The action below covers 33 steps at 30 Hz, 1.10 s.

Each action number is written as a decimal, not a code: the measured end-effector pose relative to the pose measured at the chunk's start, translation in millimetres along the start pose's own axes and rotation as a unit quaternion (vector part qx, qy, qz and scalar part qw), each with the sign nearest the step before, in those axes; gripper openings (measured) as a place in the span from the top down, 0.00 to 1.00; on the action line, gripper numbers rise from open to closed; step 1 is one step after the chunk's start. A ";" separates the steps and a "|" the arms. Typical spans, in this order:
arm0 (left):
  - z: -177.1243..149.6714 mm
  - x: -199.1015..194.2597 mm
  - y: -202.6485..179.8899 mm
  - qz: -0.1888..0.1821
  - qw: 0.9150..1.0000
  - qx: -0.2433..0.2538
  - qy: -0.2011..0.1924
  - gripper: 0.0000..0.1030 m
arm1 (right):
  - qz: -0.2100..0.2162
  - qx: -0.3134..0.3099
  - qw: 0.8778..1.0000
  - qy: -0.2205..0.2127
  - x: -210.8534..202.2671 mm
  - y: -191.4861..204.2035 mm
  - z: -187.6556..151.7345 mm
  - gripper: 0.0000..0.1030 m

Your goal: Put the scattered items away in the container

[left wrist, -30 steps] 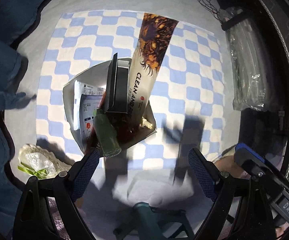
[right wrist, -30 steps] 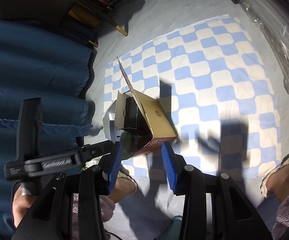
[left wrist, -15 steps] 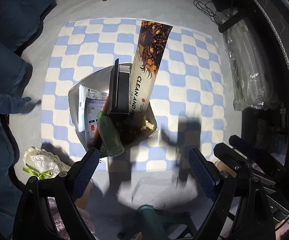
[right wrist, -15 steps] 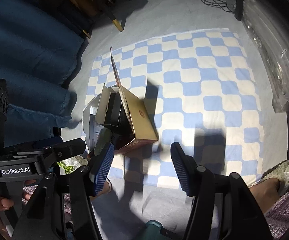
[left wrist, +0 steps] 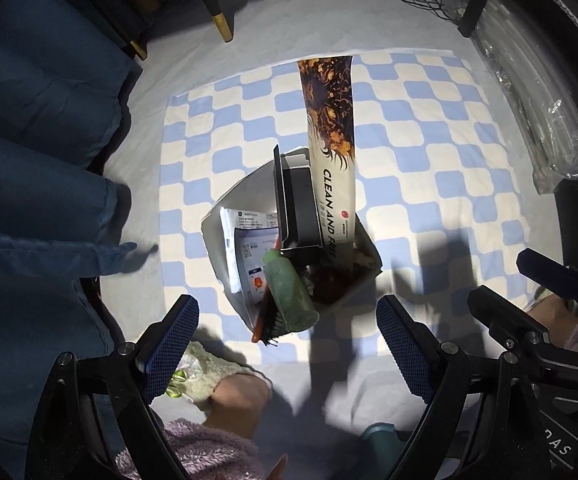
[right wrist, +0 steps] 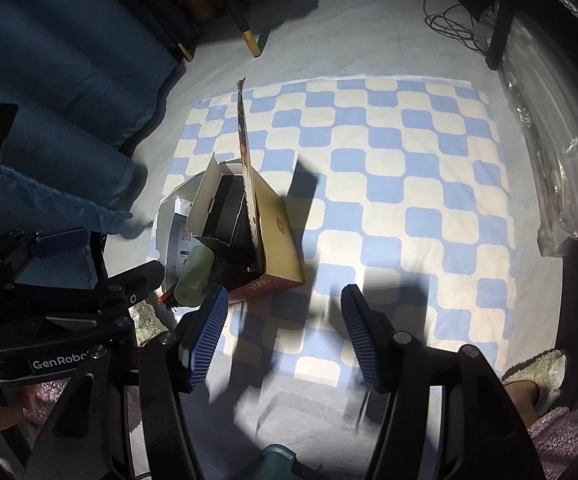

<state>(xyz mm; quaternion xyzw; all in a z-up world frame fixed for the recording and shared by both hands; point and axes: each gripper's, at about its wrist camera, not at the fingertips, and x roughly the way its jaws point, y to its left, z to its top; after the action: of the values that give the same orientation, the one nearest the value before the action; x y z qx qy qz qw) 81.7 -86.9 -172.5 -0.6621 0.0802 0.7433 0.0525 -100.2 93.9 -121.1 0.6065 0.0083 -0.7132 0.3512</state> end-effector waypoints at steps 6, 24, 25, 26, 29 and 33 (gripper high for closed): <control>3.4 8.0 3.2 0.022 1.000 -0.015 0.015 0.13 | 0.003 0.005 1.000 0.000 0.0 -2.2 0.5 0.42; 8.1 12.5 11.8 -0.001 0.999 -0.037 0.034 0.13 | 0.018 0.056 0.998 -0.001 -3.0 -18.4 4.2 0.42; 8.0 12.3 11.9 -0.002 0.999 -0.036 0.033 0.13 | 0.018 0.057 0.998 -0.001 -2.8 -18.4 4.4 0.42; 8.2 11.5 12.2 -0.002 0.999 -0.036 0.032 0.13 | 0.018 0.057 0.998 0.000 -2.7 -18.3 4.3 0.42; 7.7 10.4 12.4 0.001 0.999 -0.038 0.032 0.13 | 0.017 0.056 0.998 0.002 -1.7 -19.3 3.4 0.42; 7.8 9.2 12.7 0.003 0.999 -0.041 0.032 0.13 | 0.017 0.055 0.998 0.003 -1.4 -19.5 3.0 0.42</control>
<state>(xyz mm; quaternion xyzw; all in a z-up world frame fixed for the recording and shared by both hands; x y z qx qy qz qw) 70.7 -98.1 -180.1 -0.6872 0.0532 0.7242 0.0210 -112.7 107.8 -127.2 0.6270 -0.0404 -0.7051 0.3288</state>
